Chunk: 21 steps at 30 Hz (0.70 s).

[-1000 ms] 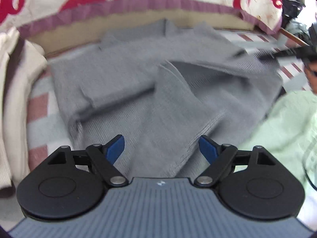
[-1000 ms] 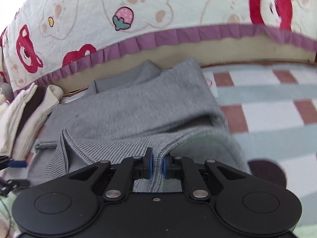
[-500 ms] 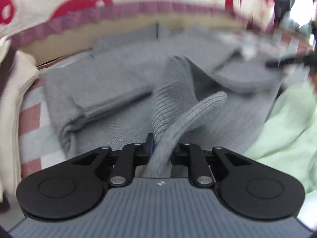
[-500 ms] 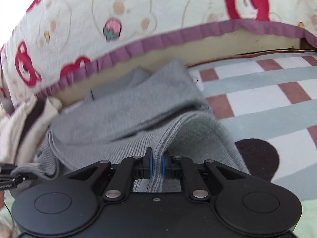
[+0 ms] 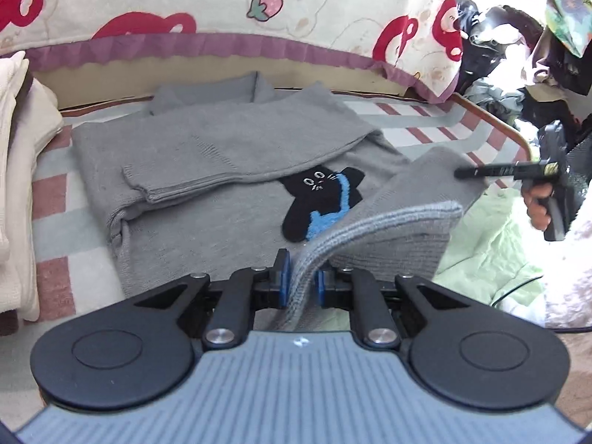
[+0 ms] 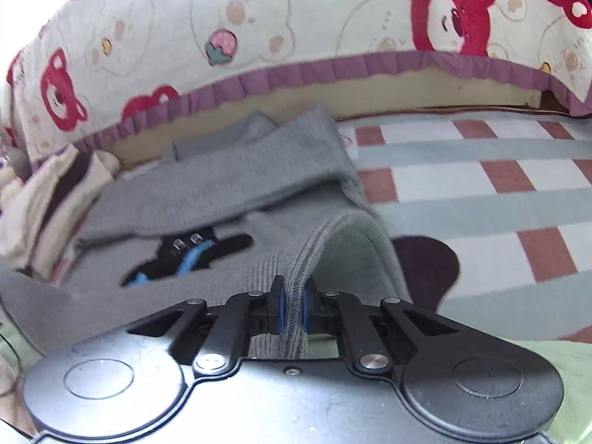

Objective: Fold clothes
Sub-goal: 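Fold the polo side over the cat print with the right gripper while the left gripper grasps the knit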

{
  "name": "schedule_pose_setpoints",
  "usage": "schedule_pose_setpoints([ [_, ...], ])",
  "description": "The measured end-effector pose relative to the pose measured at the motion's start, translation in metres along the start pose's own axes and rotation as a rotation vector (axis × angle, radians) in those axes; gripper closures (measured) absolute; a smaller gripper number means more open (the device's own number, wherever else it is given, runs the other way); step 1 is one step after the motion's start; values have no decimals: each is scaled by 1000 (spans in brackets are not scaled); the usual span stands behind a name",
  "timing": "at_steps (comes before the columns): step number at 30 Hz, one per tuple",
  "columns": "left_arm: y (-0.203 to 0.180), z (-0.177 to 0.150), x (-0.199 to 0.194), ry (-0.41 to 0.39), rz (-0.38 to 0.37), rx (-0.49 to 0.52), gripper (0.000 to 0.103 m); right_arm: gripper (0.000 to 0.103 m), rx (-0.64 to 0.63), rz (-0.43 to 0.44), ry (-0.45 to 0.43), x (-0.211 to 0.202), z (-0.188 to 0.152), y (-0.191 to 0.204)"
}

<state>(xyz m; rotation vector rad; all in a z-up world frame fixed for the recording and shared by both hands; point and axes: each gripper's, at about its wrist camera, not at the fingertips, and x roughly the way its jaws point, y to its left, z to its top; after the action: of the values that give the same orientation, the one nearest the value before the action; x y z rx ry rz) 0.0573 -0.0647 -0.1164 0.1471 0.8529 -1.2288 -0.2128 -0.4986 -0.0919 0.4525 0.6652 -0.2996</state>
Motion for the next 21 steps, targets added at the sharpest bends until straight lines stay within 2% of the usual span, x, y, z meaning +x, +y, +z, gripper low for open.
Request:
schedule_pose_setpoints([
  [3,5,-4,6,-15,18,-57,90,93,7,70,-11,-9,-1,20],
  [9,-5,-7,11,1,41,-11,92,93,56,90,-20,-15,-2,21],
  [15,-3,-9,11,-20,78,-20,96,92,101,112,-29,-21,-2,22],
  [19,-5,1,13,-48,122,-9,97,93,96,130,-34,-7,14,32],
  [21,-6,9,15,-64,145,0,97,93,118,123,-24,10,34,27],
])
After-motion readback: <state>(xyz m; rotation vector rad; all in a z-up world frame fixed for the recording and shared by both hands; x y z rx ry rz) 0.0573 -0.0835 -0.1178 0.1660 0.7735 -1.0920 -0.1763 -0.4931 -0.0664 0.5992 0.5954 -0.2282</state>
